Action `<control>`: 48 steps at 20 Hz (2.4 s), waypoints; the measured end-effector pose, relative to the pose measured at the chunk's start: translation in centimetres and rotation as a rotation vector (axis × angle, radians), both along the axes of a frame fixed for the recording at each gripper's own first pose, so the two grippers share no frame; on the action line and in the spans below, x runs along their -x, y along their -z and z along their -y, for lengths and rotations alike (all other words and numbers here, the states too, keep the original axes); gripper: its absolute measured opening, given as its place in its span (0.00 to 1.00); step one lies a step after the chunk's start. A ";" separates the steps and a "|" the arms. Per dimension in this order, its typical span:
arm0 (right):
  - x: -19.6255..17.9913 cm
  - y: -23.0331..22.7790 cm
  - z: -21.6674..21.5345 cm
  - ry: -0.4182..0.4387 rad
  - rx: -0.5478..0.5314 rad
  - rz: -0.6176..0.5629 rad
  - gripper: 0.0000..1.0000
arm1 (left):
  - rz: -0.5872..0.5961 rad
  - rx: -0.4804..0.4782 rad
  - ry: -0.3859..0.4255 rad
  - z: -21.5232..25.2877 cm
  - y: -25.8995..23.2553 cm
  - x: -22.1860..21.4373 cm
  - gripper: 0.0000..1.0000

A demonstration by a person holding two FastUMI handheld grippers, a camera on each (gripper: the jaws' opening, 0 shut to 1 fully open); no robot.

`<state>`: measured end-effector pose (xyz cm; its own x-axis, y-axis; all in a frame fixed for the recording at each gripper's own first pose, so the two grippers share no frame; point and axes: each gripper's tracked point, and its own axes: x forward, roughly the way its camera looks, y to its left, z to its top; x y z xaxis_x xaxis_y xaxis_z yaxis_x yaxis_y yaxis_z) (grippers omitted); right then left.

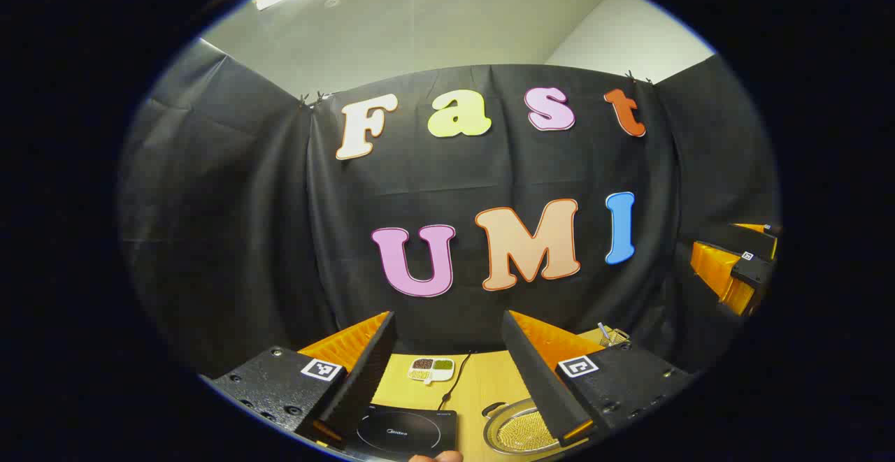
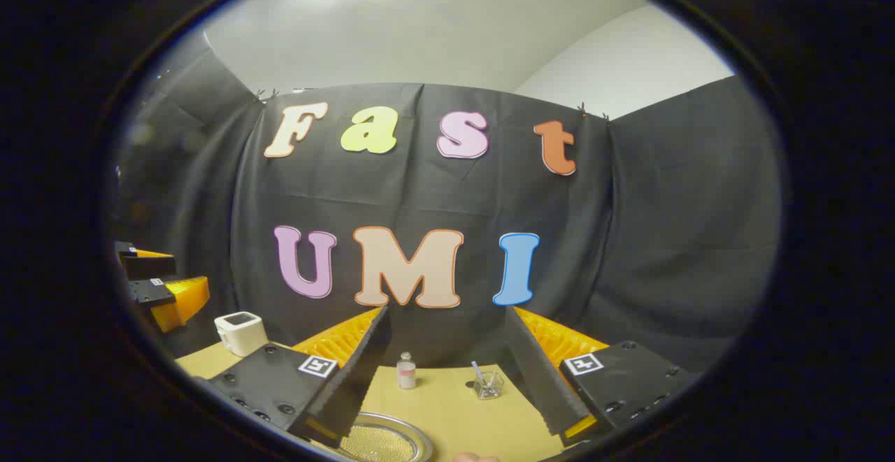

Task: First push the handle of the pot to place it horizontally, then grasp the pot with both hands and set it on the induction cooktop.

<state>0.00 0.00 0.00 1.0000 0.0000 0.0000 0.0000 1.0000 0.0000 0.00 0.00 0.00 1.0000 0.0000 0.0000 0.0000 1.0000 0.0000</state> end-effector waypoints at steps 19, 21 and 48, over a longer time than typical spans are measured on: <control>-0.6 4.8 1.3 0.017 0.038 -0.075 0.99 | -0.010 -0.019 -0.056 -1.3 0.2 -0.5 0.99; -0.6 6.5 1.3 0.017 0.043 -0.108 0.99 | 0.001 -0.027 -0.065 -1.6 -0.2 -0.5 0.99; 3.4 26.4 -0.8 -0.052 0.081 -0.459 0.12 | 0.029 -0.050 -0.153 -5.5 -0.6 0.6 0.96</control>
